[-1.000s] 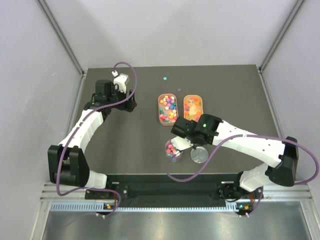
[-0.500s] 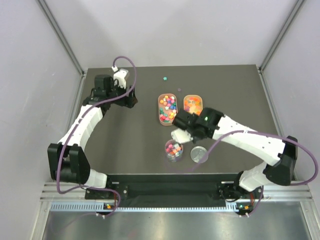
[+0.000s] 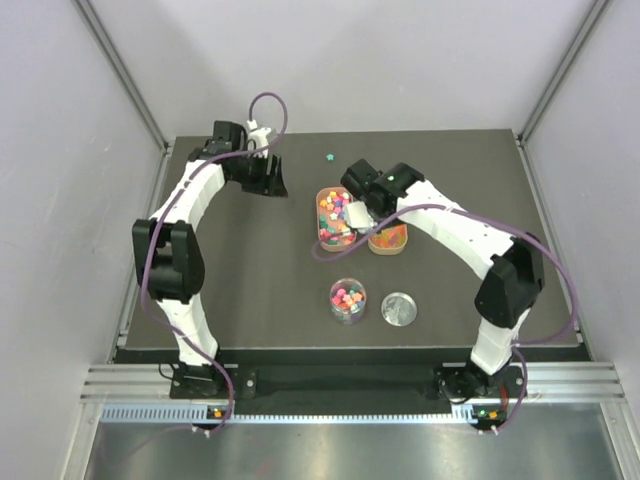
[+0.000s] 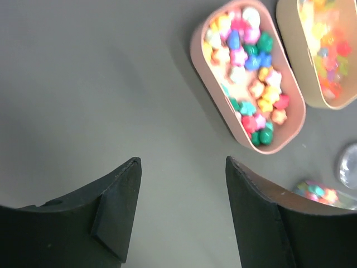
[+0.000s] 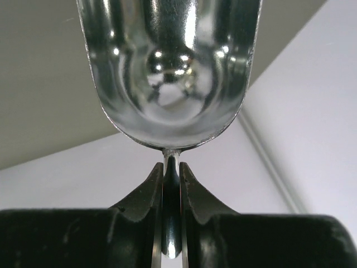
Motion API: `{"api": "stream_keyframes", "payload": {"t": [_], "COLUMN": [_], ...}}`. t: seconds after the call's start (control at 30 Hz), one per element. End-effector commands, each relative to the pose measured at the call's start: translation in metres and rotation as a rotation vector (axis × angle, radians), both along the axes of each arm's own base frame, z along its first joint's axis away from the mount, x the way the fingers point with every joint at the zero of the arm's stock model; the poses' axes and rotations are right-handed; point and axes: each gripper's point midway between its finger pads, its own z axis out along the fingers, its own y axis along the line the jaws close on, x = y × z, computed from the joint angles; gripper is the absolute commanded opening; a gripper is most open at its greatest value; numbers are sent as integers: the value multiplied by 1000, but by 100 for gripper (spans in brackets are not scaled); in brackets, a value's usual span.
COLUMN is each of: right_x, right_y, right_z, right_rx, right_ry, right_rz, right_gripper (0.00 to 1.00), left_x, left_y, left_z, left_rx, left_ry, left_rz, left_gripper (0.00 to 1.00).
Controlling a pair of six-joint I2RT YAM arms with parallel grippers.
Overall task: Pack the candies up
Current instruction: Place the fake candies in the packing bottle, then move the storage box to the center of the board.
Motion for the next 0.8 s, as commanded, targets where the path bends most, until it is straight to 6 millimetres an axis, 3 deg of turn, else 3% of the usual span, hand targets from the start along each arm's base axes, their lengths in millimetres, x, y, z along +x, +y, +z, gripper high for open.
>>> {"api": "stream_keyframes", "payload": {"t": [0.0, 0.17, 0.23, 0.27, 0.37, 0.57, 0.77], "right_x": [67, 117, 129, 136, 147, 149, 120], "right_y": [13, 20, 23, 18, 2, -60, -112], "right_z": [28, 11, 16, 9, 15, 8, 6], "right_rx": [-14, -53, -41, -51, 2, 36, 21], "right_ry": [-170, -237, -268, -259, -286, -312, -285], "right_rz": [102, 126, 126, 109, 1, -225, -350], "right_gripper": [0, 0, 0, 0, 0, 0, 0], "left_x": [-23, -45, -48, -43, -21, 25, 50], "left_y": [-17, -30, -36, -37, -39, -41, -37], "left_z": [-12, -25, -26, -33, -41, -59, -76], "left_rx": [-94, -179, -214, -214, -213, -180, -129], "left_ry": [128, 211, 226, 237, 252, 219, 192], "left_rz": [-52, -111, -134, -135, -112, -94, -86], "left_gripper": [66, 64, 64, 65, 65, 64, 64]}}
